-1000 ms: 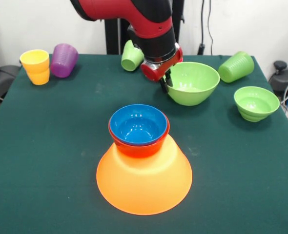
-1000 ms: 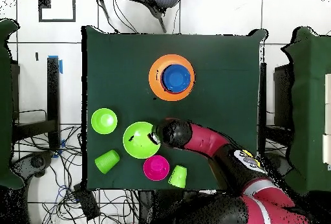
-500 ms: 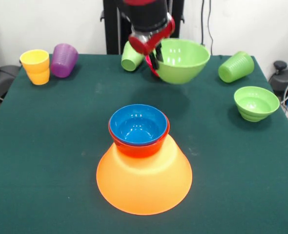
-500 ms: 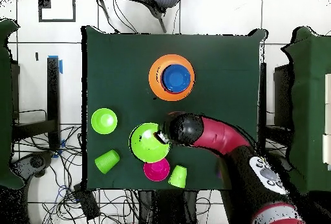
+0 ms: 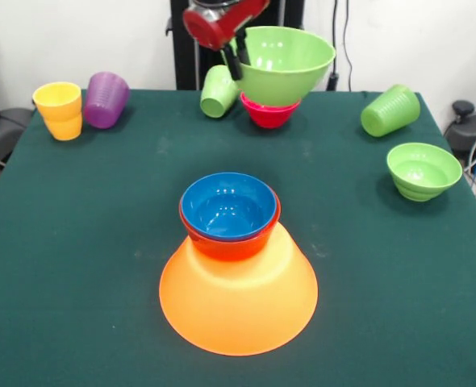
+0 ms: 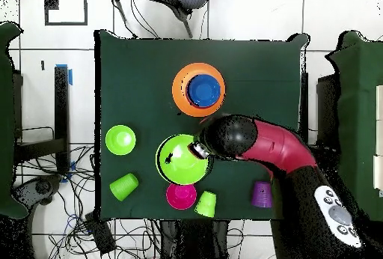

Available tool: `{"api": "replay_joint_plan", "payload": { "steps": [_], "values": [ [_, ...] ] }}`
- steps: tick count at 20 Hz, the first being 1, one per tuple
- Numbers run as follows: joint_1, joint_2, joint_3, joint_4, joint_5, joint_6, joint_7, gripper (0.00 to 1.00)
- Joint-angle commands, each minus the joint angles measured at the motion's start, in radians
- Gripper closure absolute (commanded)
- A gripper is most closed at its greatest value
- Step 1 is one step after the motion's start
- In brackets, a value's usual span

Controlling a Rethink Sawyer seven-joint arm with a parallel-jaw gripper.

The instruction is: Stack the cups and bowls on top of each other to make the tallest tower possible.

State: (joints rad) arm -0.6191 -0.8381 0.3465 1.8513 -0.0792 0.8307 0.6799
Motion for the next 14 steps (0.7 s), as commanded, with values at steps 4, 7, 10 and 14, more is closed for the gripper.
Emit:
{"api": "replay_joint_plan", "payload": {
  "steps": [4,7,10,14],
  "values": [
    [0.059,0.107,0.049,-0.296,-0.1,-0.087,0.073,1.0],
    [0.062,0.153,0.053,-0.367,-0.072,-0.047,0.085,1.0],
    [0.076,0.185,0.044,-0.431,-0.071,-0.022,0.091,1.0],
    [0.067,0.198,0.048,-0.465,-0.069,0.003,0.065,1.0]
  ]
}}
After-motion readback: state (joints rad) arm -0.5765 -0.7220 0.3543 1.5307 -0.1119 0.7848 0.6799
